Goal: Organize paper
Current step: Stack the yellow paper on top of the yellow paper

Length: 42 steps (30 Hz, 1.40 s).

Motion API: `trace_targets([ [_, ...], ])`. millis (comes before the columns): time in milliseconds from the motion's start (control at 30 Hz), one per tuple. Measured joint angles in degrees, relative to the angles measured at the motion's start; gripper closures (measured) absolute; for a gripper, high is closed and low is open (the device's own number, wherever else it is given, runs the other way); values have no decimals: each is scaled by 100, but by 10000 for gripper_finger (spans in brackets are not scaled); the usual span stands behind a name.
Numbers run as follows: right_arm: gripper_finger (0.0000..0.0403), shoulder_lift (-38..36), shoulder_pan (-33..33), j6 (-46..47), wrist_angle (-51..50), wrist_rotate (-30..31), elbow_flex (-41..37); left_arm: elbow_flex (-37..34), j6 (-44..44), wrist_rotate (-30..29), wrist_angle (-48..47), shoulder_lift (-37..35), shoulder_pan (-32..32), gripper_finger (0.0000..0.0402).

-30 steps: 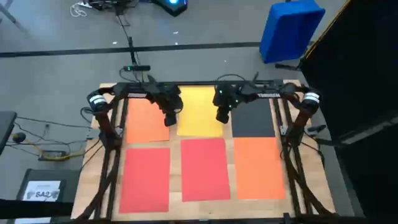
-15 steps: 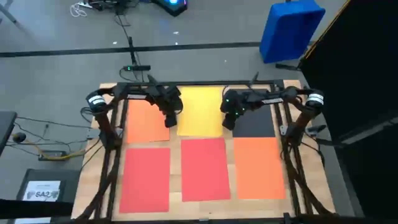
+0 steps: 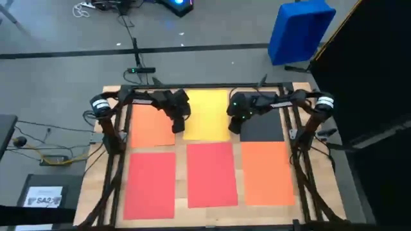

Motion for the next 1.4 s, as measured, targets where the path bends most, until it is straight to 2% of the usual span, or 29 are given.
trace_targets([
  [933,403,0,16,96,223,-57,2,0,-164,68,290,7,-69,402],
  [1267,403,-10,16,94,206,-57,4,167,-138,-256,-154,2,71,402],
  [1400,403,-144,16,94,170,-55,9,424,-74,-739,-531,-77,97,402],
])
